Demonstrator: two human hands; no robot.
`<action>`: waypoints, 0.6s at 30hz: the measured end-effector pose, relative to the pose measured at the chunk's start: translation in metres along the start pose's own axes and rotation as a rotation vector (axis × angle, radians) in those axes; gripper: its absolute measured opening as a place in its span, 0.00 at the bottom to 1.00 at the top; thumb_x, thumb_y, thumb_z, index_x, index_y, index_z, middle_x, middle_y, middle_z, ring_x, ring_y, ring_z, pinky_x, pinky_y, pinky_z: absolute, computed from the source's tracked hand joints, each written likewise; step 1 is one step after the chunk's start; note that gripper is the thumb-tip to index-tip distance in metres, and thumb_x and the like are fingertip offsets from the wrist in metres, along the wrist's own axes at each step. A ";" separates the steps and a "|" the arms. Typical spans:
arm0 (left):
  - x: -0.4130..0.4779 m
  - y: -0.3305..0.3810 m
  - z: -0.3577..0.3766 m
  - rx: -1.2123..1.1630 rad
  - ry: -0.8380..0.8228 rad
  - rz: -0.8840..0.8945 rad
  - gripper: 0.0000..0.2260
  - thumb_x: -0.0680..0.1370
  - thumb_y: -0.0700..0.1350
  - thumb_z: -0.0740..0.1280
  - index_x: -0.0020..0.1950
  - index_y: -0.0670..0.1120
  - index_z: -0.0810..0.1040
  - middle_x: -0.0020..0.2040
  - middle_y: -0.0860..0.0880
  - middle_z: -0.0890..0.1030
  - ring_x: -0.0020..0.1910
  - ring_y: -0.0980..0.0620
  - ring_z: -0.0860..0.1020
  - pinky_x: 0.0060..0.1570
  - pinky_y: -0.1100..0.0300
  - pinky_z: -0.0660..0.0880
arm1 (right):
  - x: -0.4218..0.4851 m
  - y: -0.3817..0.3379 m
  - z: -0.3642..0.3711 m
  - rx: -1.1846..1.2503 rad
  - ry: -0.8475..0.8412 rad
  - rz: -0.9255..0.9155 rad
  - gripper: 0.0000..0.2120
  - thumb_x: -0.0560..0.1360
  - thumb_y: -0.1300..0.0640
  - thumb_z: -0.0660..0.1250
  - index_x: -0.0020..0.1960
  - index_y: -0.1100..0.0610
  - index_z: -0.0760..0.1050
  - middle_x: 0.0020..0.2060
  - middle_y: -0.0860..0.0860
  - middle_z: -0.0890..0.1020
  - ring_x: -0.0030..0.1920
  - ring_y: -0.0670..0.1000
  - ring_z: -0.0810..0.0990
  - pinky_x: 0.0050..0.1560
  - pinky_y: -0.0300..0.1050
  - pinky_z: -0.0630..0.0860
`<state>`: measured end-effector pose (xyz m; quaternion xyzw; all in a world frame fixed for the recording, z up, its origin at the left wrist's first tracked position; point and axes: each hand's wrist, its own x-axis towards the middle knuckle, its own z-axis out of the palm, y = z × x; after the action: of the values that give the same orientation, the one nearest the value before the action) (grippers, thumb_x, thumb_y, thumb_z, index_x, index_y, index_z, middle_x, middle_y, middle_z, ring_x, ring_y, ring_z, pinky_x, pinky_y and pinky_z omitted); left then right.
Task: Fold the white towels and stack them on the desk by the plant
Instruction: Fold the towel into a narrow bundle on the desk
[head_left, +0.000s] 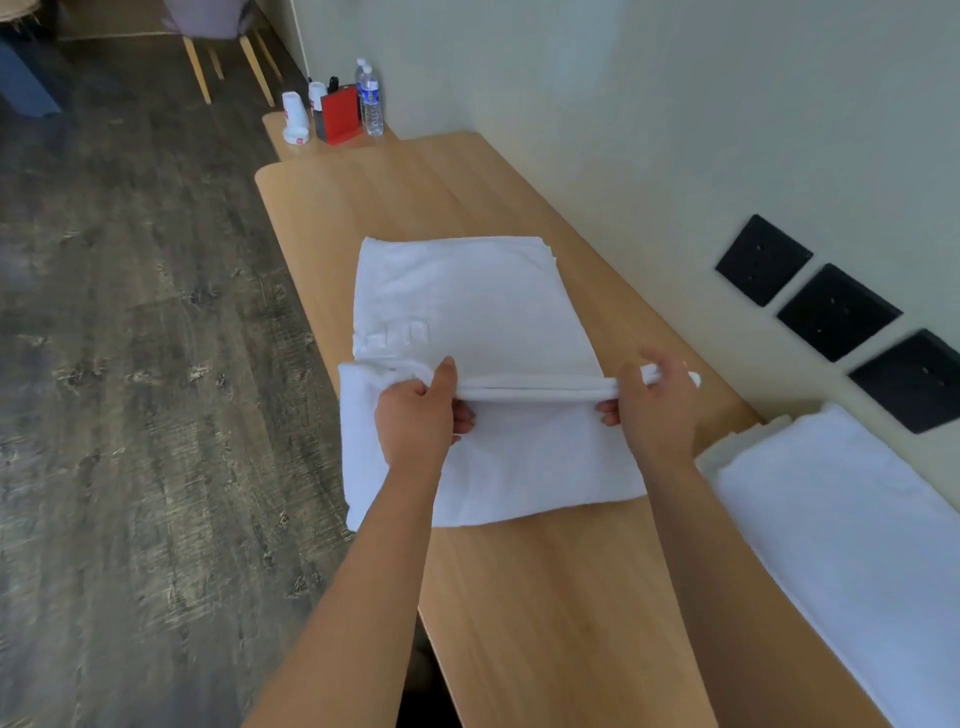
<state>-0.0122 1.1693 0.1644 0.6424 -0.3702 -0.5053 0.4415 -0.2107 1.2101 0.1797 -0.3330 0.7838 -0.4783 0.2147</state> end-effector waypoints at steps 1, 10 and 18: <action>0.015 -0.003 0.004 0.011 -0.004 -0.024 0.22 0.76 0.54 0.67 0.37 0.34 0.78 0.29 0.43 0.82 0.30 0.46 0.82 0.32 0.57 0.78 | 0.011 0.003 0.010 -0.030 -0.018 0.015 0.10 0.77 0.54 0.59 0.58 0.53 0.72 0.31 0.52 0.83 0.28 0.48 0.81 0.39 0.47 0.81; 0.089 -0.046 0.019 0.052 -0.028 -0.333 0.19 0.79 0.53 0.63 0.39 0.40 0.78 0.31 0.42 0.83 0.28 0.48 0.81 0.28 0.60 0.77 | 0.067 0.050 0.083 -0.155 -0.121 0.094 0.14 0.79 0.46 0.60 0.51 0.57 0.73 0.26 0.52 0.82 0.28 0.51 0.82 0.45 0.54 0.81; 0.079 -0.056 0.017 0.015 0.026 -0.159 0.14 0.81 0.52 0.61 0.49 0.44 0.80 0.39 0.48 0.84 0.33 0.54 0.82 0.30 0.65 0.75 | 0.065 0.062 0.095 -0.320 -0.172 0.055 0.20 0.80 0.42 0.56 0.67 0.50 0.69 0.33 0.49 0.80 0.37 0.46 0.78 0.44 0.44 0.72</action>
<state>-0.0104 1.1121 0.0848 0.6794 -0.3160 -0.5277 0.4000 -0.2125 1.1249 0.0799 -0.3810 0.8374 -0.3114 0.2381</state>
